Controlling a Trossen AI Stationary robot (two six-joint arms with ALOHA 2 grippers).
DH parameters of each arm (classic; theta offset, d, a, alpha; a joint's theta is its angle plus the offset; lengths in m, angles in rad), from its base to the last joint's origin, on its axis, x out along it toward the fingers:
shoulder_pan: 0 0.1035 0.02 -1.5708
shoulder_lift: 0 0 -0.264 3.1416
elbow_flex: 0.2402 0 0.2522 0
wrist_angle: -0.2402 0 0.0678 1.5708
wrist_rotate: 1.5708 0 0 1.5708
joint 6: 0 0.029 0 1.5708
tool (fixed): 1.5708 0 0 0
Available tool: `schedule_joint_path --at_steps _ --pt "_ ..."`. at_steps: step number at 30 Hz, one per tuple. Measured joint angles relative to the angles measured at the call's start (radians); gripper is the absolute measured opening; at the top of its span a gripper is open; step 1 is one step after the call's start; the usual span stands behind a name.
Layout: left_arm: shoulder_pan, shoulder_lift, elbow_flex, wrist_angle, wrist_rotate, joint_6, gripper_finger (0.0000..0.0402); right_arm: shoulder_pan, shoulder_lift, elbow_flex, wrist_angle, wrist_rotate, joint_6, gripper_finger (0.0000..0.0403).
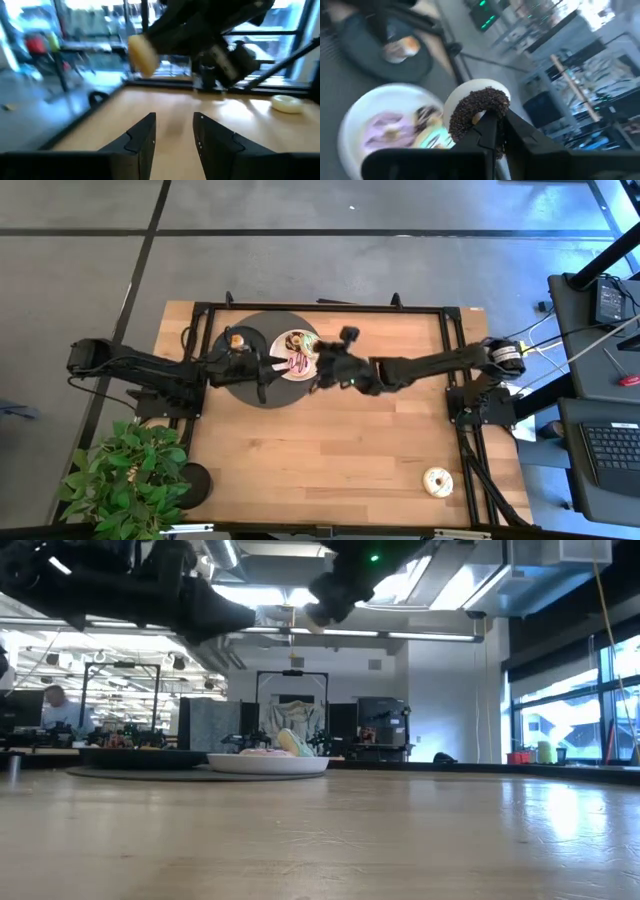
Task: Pick & Place donuts
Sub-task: Put the small dark brown donut on the black plate
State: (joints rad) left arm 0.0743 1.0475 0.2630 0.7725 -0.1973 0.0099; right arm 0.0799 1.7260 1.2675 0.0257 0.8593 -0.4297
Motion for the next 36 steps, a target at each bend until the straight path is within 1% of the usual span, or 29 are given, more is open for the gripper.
schedule_joint_path --at_steps 1,4,7,9,15,17,20,22,31,36 --pt "-0.011 0.014 0.000 0.031 -0.032 0.033 0.0125 -0.014 0.010 0.000 0.049 -0.008 -0.025 0.0025" --pt "-0.036 0.070 0.000 0.124 -0.147 0.125 0.0122 -0.043 0.051 0.000 0.181 -0.087 -0.082 0.0027" --pt "-0.048 0.128 0.000 0.226 -0.267 0.142 0.0122 -0.059 0.099 0.000 0.301 -0.115 -0.143 0.0027" --pt "-0.049 0.163 0.008 0.272 -0.325 0.137 0.0122 -0.065 0.131 0.000 0.385 -0.121 -0.184 0.0027" --pt "-0.050 0.252 0.078 0.278 -0.361 0.135 0.0116 -0.065 0.223 0.000 0.615 -0.111 -0.342 0.0027" --pt "-0.050 0.278 0.100 0.278 -0.417 0.133 0.0113 -0.066 0.236 0.000 0.638 -0.100 -0.365 0.0027" --pt "-0.056 0.309 0.122 0.276 -0.545 0.135 0.0109 -0.066 0.238 0.000 0.635 -0.043 -0.371 0.0028" --pt "-0.059 0.319 0.132 0.278 -0.592 0.135 0.0107 -0.064 0.238 0.000 0.633 -0.014 -0.389 0.0028" --pt "-0.062 0.326 0.150 0.275 -0.643 0.135 0.0093 -0.047 0.237 0.000 0.599 -0.017 -0.365 0.0028" --pt "-0.062 0.326 0.150 0.270 -0.641 0.135 0.0071 -0.042 0.237 0.000 0.597 -0.017 -0.365 0.0028"
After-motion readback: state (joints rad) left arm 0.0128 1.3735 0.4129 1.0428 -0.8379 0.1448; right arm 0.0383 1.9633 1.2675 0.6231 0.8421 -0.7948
